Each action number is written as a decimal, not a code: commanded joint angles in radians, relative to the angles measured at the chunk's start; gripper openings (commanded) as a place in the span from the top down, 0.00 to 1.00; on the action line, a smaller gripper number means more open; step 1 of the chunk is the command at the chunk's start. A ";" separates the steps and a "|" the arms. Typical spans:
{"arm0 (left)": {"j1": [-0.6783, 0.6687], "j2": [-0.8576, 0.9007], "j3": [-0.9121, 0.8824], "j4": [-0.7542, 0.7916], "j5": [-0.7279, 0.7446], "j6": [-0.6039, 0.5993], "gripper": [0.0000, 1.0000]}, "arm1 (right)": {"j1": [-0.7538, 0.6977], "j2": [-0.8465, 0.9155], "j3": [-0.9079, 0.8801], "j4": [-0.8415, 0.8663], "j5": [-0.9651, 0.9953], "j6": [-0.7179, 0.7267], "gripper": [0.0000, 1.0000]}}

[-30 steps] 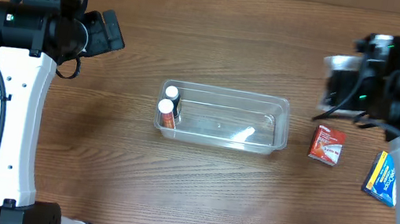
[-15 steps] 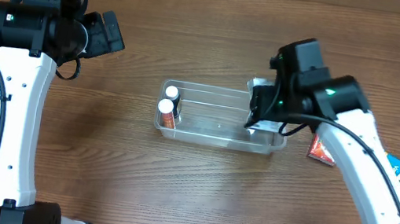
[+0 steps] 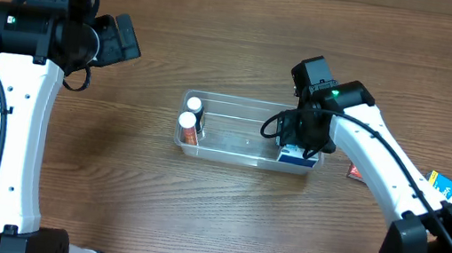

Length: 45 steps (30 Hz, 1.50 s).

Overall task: Pack container
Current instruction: 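Carry the white box into the container's right end and release, then move the right gripper to the blue VapoDrops box and grasp it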

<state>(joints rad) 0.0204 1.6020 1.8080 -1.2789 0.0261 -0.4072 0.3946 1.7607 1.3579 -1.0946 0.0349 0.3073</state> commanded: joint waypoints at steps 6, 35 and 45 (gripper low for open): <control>0.003 0.001 0.006 -0.004 -0.003 0.027 0.00 | 0.002 0.024 -0.012 0.050 0.078 -0.023 0.26; 0.003 0.001 0.006 -0.010 -0.007 0.038 0.00 | -0.447 -0.291 0.197 -0.102 0.229 0.061 0.00; 0.003 0.001 0.006 -0.009 -0.007 0.038 0.00 | -0.913 -0.195 -0.027 -0.089 0.095 -0.050 0.00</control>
<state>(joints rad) 0.0204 1.6020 1.8080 -1.2896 0.0257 -0.3882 -0.4328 1.5318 1.4132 -1.2221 0.1722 0.3161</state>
